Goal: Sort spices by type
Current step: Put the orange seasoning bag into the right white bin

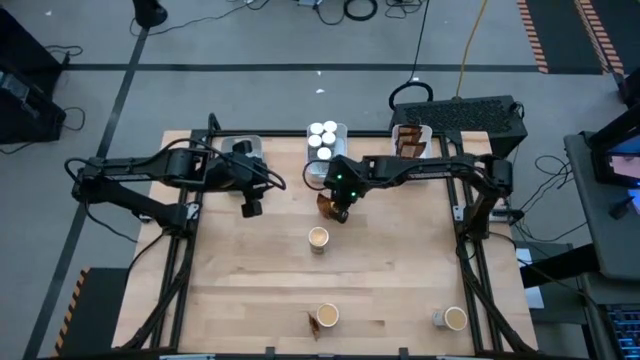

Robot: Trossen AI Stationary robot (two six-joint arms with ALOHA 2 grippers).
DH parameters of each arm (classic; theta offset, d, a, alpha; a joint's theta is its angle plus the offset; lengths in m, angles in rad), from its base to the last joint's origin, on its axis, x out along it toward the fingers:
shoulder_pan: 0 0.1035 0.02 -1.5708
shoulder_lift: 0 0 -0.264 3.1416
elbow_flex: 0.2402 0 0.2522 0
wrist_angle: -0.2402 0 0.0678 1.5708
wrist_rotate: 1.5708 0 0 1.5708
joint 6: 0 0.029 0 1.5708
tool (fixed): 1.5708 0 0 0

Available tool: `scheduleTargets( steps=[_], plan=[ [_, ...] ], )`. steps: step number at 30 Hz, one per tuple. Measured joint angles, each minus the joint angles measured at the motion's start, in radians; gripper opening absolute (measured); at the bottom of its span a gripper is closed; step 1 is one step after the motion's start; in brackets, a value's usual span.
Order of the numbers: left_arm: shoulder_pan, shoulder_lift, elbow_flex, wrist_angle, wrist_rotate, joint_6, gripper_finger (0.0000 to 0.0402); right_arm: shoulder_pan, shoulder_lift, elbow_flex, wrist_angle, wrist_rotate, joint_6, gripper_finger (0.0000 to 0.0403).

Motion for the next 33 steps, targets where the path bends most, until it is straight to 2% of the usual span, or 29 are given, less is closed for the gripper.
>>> scheduleTargets(
  steps=[9, 13, 19, 25, 29, 33],
  plan=[
    [0.001, 0.000, 0.000, 0.021, -0.002, 0.006, 0.0183, 0.000, -0.195, 0.000, -0.256, -0.012, -0.295, 0.0000],
    [0.001, 0.000, 0.000, 0.031, -0.003, 0.002, 0.0183, -0.001, -0.250, 0.000, -0.317, -0.021, -0.349, 0.0000],
    [0.001, 0.000, 0.000, 0.051, -0.003, 0.009, 0.0183, 0.000, -0.280, 0.000, -0.306, -0.021, -0.292, 0.0000],
    [0.001, 0.000, 0.000, 0.064, -0.003, 0.032, 0.0183, 0.001, -0.268, 0.000, -0.132, -0.019, -0.082, 0.0000],
    [0.001, 0.000, 0.000, 0.063, -0.002, 0.027, 0.0183, 0.003, -0.238, 0.000, -0.032, -0.018, -0.079, 0.0010],
    [0.001, 0.000, 0.000, 0.058, -0.002, 0.025, 0.0183, 0.003, -0.238, 0.000, -0.006, 0.014, -0.079, 0.0033]
  ],
)
